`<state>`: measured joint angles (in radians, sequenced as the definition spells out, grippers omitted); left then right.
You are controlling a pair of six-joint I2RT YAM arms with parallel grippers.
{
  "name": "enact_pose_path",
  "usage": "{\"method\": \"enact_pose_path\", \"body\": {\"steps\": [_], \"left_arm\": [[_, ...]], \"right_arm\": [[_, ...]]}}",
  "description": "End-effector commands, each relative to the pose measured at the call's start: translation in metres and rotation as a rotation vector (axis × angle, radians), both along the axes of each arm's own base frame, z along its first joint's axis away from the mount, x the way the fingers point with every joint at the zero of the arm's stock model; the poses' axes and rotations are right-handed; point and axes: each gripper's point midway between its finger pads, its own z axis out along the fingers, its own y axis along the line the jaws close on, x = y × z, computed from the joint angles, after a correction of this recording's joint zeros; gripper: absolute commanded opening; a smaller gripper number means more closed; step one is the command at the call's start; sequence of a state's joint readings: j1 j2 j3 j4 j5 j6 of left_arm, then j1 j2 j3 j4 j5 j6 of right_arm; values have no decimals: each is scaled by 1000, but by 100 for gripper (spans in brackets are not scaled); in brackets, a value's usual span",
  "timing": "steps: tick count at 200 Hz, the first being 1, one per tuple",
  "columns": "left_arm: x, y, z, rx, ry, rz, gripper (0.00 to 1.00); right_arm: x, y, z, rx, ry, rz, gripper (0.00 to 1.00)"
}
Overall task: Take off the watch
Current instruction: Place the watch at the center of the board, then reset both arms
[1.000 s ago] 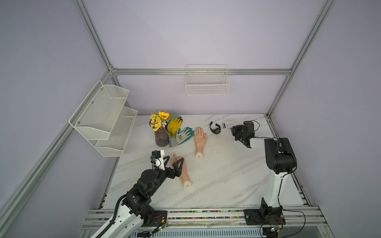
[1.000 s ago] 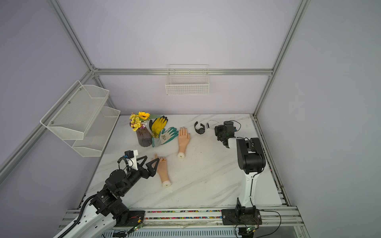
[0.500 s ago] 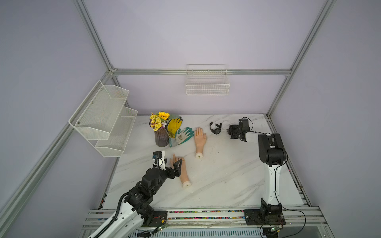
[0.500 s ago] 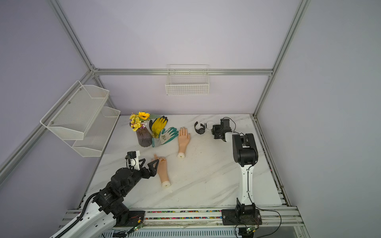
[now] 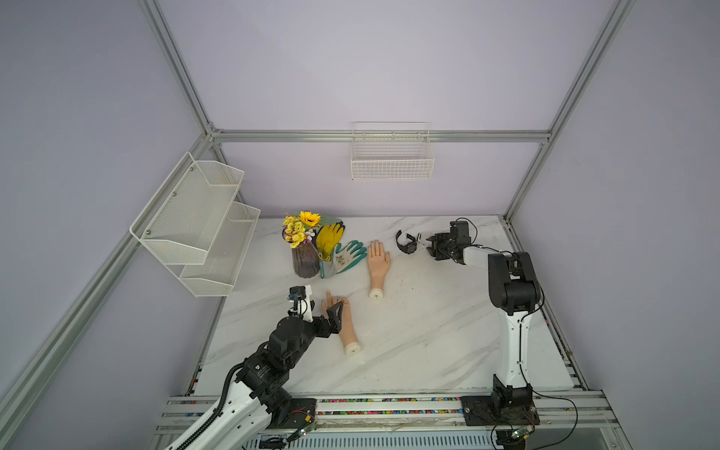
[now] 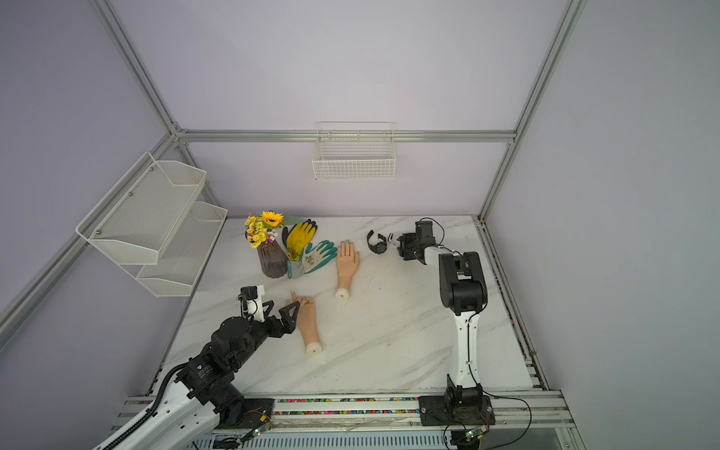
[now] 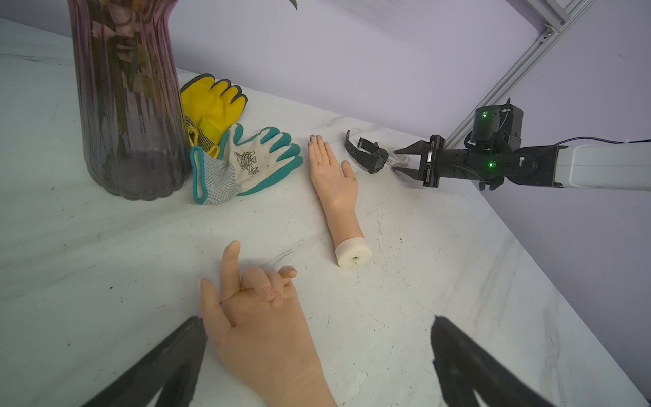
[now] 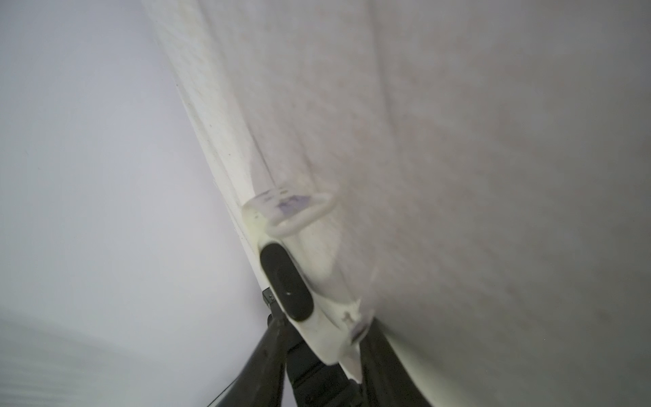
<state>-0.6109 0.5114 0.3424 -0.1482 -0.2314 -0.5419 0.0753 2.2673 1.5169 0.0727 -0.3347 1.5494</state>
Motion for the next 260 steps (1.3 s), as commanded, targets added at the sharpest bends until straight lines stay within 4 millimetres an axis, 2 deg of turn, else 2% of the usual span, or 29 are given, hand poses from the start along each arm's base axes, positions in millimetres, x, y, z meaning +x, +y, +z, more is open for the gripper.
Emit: {"method": "enact_pose_path", "body": {"steps": [1,27,45,72,81,102,120,135,148,160,171,187,209,232,260], "left_arm": [[3,0,15,-39,-30,19,100],[4,0,16,-47,-32,23,100],[6,-3,13,-70,-27,22,100],[15,-9,17,-126,-52,27,100],[20,-14,23,-136,-79,20,100],[38,-24,39,-90,-157,13,100],[57,-28,55,-26,-225,41,100],[70,-34,70,23,-277,48,100],[79,-37,77,78,-300,48,100],[85,-32,77,117,-290,83,100],[88,-21,72,140,-285,140,100],[87,-3,68,156,-333,216,100],[75,20,65,219,-400,297,100],[68,40,61,297,-381,380,100],[67,41,61,353,-382,391,100]], "right_arm": [[-2,2,35,-55,-70,24,43],[-4,0,86,-91,-223,33,51],[-11,3,123,-118,-328,56,53],[-27,19,203,-188,-588,114,53],[-38,25,234,-238,-689,133,53],[-68,29,288,-400,-891,146,53],[-102,12,322,-564,-1012,84,53],[-131,-10,340,-712,-1054,3,53],[-160,-28,354,-849,-1092,-59,57],[-189,-46,359,-948,-1106,-130,62],[-208,-62,353,-1007,-1095,-196,67],[-225,-82,337,-1091,-1050,-275,76],[-229,-97,311,-1216,-985,-309,82],[-222,-113,279,-1336,-867,-342,88],[-214,-130,247,-1468,-732,-365,94]]}}
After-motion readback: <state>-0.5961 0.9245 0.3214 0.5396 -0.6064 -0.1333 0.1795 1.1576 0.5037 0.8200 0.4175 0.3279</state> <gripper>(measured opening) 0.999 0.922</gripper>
